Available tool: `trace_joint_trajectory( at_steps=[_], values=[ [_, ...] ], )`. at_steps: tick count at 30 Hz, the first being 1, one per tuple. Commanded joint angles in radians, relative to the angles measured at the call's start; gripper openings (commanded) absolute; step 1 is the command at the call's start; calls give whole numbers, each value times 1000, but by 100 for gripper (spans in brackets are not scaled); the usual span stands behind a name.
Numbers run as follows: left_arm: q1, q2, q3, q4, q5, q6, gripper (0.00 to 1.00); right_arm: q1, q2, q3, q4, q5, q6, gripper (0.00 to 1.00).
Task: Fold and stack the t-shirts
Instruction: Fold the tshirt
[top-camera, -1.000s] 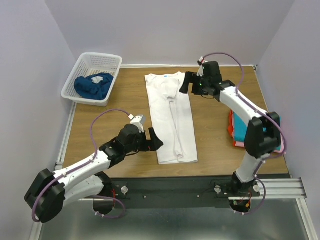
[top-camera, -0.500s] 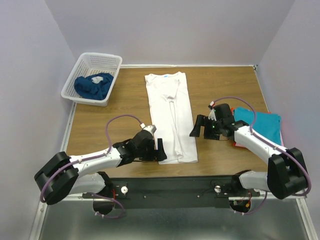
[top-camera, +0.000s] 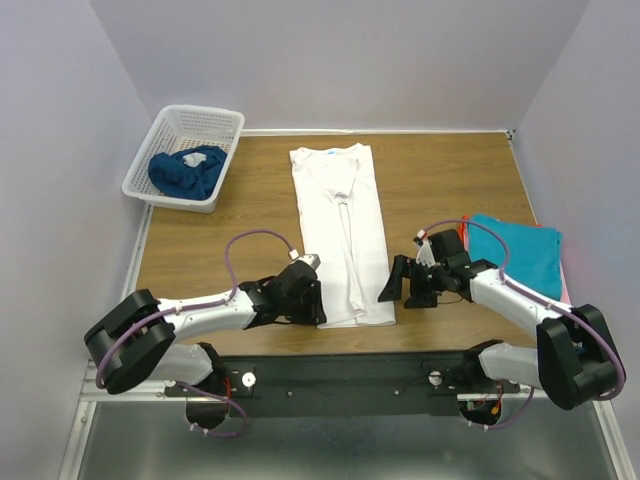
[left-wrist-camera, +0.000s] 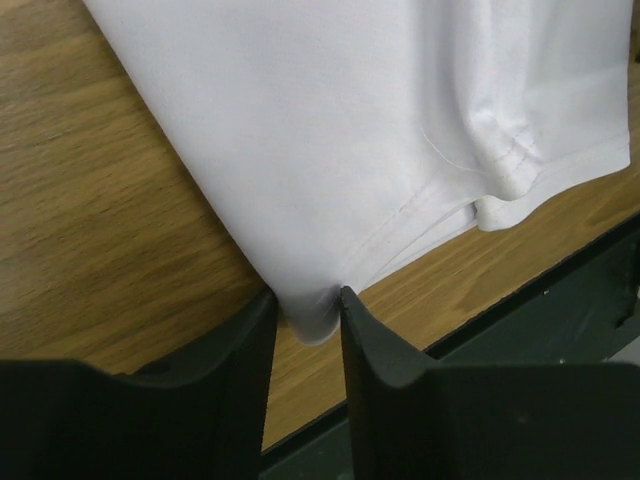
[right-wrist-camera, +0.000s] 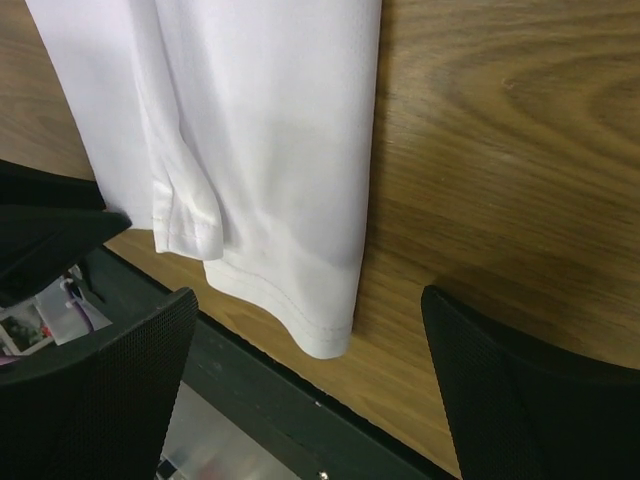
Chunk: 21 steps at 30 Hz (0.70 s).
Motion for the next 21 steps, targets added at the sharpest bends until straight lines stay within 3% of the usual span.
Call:
trace_joint_trajectory(
  at_steps=[1,6,16,21],
  values=[
    [-9,22,-20,-73,-45,-9,35,-2,-31,-30,-75,1,9,98],
    [-9,8,-52,-52,-49,-50,0,10,-70,-50,-109,6,26,95],
    [-9,-140,-190,58,0,-132,0,128,-36,-32,-137,165,125,84],
    [-9,-225,-238,100,5,-162,0,199,-2,-35,-129,233,213,71]
  ],
)
